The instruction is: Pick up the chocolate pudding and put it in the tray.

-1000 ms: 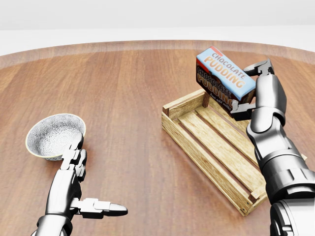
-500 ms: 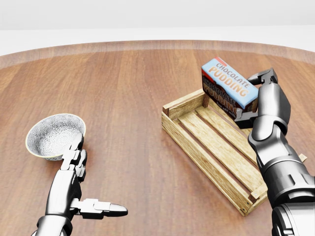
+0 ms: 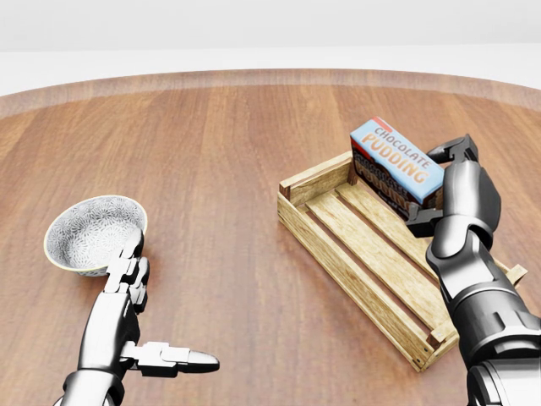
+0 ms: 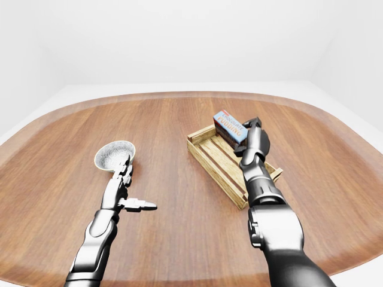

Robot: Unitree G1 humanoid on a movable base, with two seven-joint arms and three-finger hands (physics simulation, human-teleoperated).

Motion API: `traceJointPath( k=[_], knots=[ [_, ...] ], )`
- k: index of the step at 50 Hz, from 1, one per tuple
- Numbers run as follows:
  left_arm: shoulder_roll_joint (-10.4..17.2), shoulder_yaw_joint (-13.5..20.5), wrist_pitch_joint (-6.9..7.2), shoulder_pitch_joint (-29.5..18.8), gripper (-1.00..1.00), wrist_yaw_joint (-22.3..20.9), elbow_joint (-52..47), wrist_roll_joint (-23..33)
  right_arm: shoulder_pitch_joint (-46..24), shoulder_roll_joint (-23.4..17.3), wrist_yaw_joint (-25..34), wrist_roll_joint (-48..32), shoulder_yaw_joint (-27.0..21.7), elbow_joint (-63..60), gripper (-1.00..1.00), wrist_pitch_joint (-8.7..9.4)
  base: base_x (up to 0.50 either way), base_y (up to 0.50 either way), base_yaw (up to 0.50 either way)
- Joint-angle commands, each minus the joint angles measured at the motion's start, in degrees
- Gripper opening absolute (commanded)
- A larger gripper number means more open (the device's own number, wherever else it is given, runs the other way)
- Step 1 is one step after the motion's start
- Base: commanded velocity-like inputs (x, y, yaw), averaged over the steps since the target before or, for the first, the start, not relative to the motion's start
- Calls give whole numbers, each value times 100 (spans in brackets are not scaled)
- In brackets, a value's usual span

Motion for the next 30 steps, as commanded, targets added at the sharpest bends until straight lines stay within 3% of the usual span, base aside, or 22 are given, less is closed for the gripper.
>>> traceJointPath(
  k=[1,30],
  knots=[
    [-18,25,87,12,100,-90,-60,-176,84,-5,-196,-62,-34,34,-100,-1,0,0,0],
    [-22,27,133,-1,100,-60,-78,-180,302,22,-261,-250,-9,100,-100,-1,0,0,0]
  ],
)
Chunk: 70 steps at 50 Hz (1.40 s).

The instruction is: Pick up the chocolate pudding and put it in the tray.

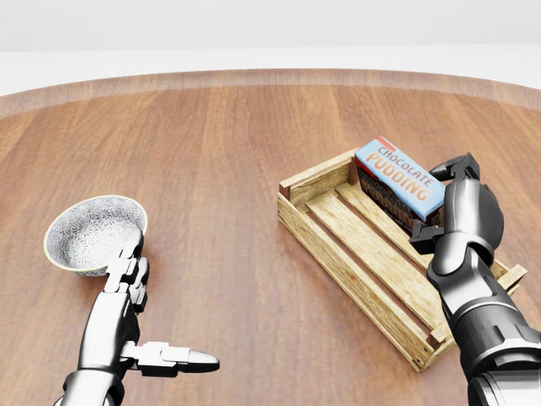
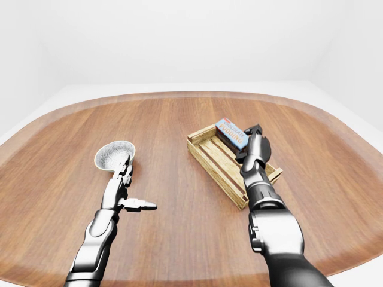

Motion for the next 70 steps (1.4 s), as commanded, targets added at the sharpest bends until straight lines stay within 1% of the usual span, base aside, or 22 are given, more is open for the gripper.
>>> traceJointPath(
  k=[1,4,5,6,12,21,24,27,30,34,38,41,46,53,57,61,63,65,68,70],
  knots=[
    [-16,28,111,2,100,-80,-69,-184,46,2,-45,-51,-30,-8,-100,-1,0,0,0],
    [-14,29,91,-6,100,-81,-42,-183,108,19,-45,-95,-11,19,-100,-1,0,0,0],
    [-15,25,101,0,100,-82,-58,-181,226,50,-45,-188,33,69,-100,-1,0,0,0],
    [-15,27,83,-1,100,-81,-42,-180,143,38,-45,-128,-9,39,-100,-1,0,0,0],
    [-11,28,66,-8,100,-86,-14,-178,152,42,-45,-133,-9,39,-100,-1,0,0,0],
    [-10,31,80,2,100,-94,-36,-175,250,62,-45,-224,17,70,-100,-1,0,0,0],
    [-7,34,31,-14,100,-95,28,-171,288,77,-45,-249,22,76,-100,-1,0,0,0],
    [-9,29,67,3,100,-97,-25,-168,312,90,-45,-273,27,85,-100,-1,0,0,0],
    [-7,34,40,-13,100,-97,20,-168,329,101,-45,-291,30,94,-100,-1,0,0,0],
    [-10,29,90,-5,100,-97,-38,-167,382,134,-45,-310,31,103,-100,-1,0,0,0],
    [-10,34,56,-15,100,-94,7,-167,411,139,-45,-325,34,112,-100,-1,0,0,0],
    [-12,23,96,9,100,-95,-58,-160,454,128,-45,-350,36,128,-100,-1,0,0,0],
    [-11,26,58,3,100,-96,-11,-158,495,118,-45,-385,34,144,-100,-1,0,0,0],
    [-13,26,91,0,100,-92,-36,-159,506,122,-45,-395,26,145,-100,-1,0,0,0],
    [-15,27,80,-2,100,-85,-22,-158,584,142,-45,-469,64,173,-100,-1,0,0,0],
    [-13,32,41,-17,100,-81,31,-161,508,112,-45,-398,3,143,-100,-1,0,0,0],
    [-12,34,31,-25,100,-79,52,-164,614,139,-45,-490,54,182,-100,-1,0,0,0],
    [-10,36,42,-33,100,-77,51,-165,514,104,-45,-387,-7,143,-100,-1,0,0,0],
    [-11,36,41,-41,100,-73,63,-166,527,100,-45,-391,5,144,-100,-1,0,0,0],
    [-12,31,64,-28,100,-73,28,-164,533,103,-45,-413,21,149,-100,-1,0,0,0]
  ],
)
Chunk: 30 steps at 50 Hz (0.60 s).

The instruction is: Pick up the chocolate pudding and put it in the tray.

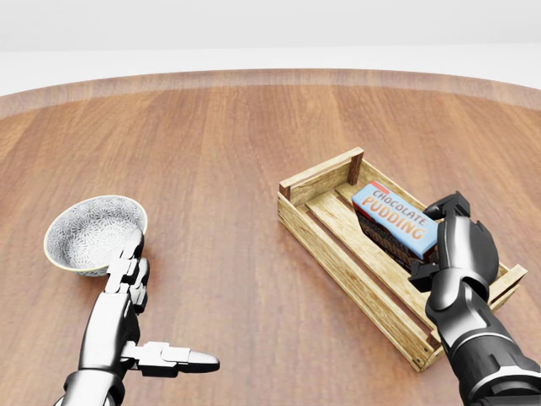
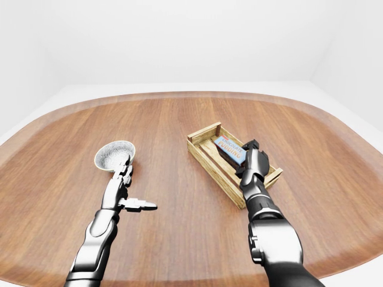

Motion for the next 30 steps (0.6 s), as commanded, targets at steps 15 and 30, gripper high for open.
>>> traceJointPath(
  k=[15,30],
  knots=[
    [-11,28,69,2,100,-98,-36,-180,79,3,0,-72,-20,14,-100,-1,0,0,0],
    [-13,22,78,10,100,-99,-53,-174,162,-19,0,-158,-48,44,-100,-1,0,0,0]
  ],
)
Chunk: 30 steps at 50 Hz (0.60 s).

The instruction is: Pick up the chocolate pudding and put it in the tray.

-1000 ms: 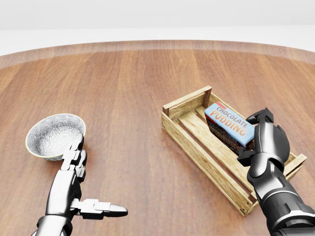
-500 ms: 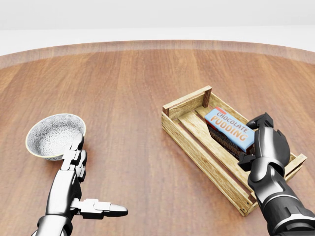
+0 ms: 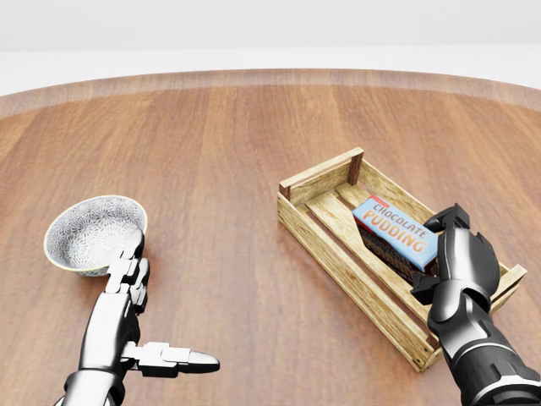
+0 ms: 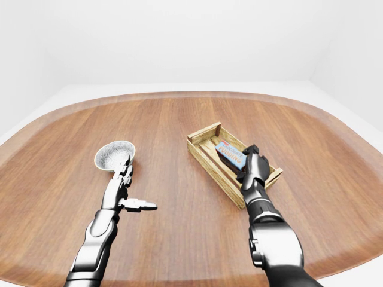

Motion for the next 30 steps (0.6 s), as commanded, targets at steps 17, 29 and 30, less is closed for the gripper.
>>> traceJointPath(
  k=[17,29,30],
  knots=[
    [-14,32,81,10,100,-98,-56,-180,139,21,0,-190,24,37,-100,-1,0,0,0],
    [-16,30,150,11,100,-93,-127,-180,148,18,0,-173,3,28,-100,-1,0,0,0],
    [-16,30,154,12,100,-94,-128,-181,109,4,0,-129,-25,10,-100,-1,0,0,0]
  ],
)
